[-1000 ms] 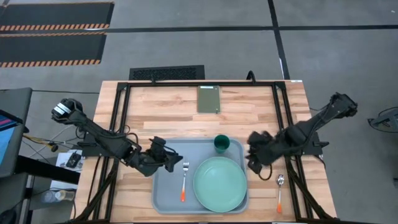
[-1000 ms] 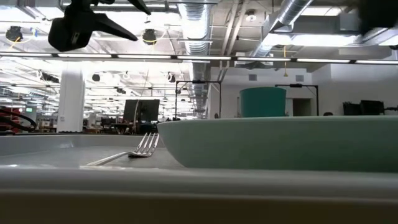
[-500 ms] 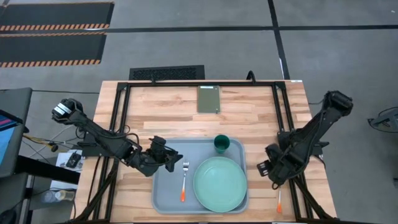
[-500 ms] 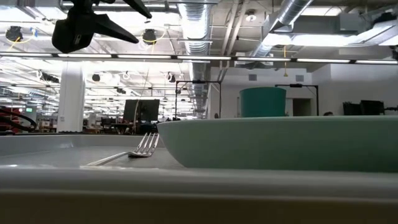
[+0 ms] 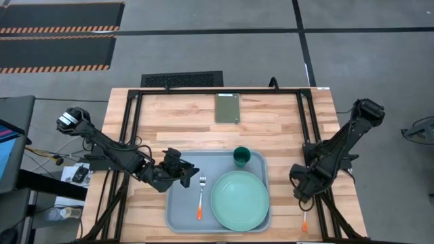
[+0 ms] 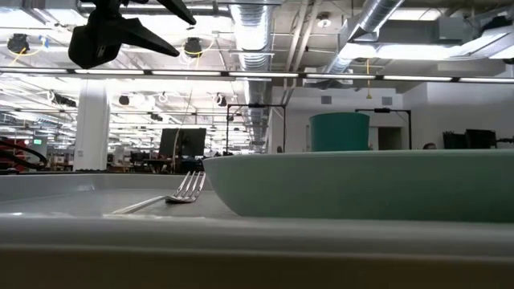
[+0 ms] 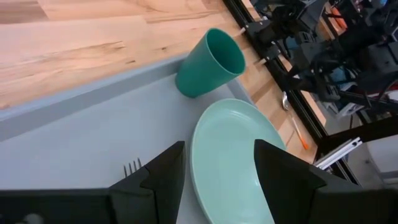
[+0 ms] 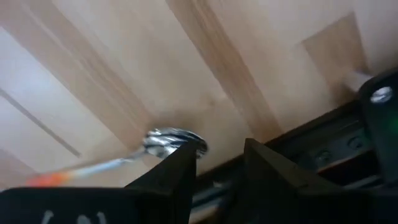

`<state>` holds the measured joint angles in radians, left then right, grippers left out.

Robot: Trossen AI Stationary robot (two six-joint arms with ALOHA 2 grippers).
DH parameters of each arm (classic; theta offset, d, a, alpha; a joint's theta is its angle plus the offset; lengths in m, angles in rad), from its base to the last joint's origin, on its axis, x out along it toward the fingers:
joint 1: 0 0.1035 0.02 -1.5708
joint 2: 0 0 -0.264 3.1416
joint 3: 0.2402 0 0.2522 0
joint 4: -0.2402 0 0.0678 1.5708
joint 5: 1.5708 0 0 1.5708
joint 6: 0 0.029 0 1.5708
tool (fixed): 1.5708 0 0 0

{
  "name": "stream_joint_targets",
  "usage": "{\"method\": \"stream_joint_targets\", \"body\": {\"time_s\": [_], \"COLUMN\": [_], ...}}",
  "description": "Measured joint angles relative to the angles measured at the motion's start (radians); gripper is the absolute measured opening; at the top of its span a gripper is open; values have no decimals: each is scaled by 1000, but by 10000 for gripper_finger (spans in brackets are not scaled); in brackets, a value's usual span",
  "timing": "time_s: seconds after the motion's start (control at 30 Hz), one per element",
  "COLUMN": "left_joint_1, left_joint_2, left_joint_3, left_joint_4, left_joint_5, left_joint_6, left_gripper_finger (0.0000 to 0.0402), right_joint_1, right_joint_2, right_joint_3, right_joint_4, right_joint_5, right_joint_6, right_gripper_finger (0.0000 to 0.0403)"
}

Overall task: Pick and place plate/cup/fork/spoon on tray
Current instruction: Put the orange spoon on the blue tray to the left of the orange fork

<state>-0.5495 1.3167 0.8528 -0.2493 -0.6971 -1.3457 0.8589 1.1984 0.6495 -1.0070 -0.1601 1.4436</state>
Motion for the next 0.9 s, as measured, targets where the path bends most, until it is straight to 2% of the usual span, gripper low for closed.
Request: {"method": "stream_joint_targets", "body": {"time_s": [0.13,0.3,0.53,0.77,0.9], "left_joint_1": [0,0,0,0,0], "left_joint_2": [0,0,0,0,0], "left_joint_3": [0,0,0,0,0], "left_joint_4": [0,-3,-6,-6,-4], "left_joint_5": [0,-3,-22,-24,-24], "left_joint_6": [0,0,14,15,10], "left_gripper_finger": [178,178,178,178,178], "right_joint_1": [6,66,135,155,154], "right_joint_2": [0,0,-1,0,-1], "right_joint_3": [0,0,-6,-121,-143], "right_joint_4": [1,23,55,207,215], "right_joint_5": [-23,-22,27,30,30], "right_joint_6": [-82,-106,-45,5,7], "right_gripper_finger": [159,159,159,159,159]}}
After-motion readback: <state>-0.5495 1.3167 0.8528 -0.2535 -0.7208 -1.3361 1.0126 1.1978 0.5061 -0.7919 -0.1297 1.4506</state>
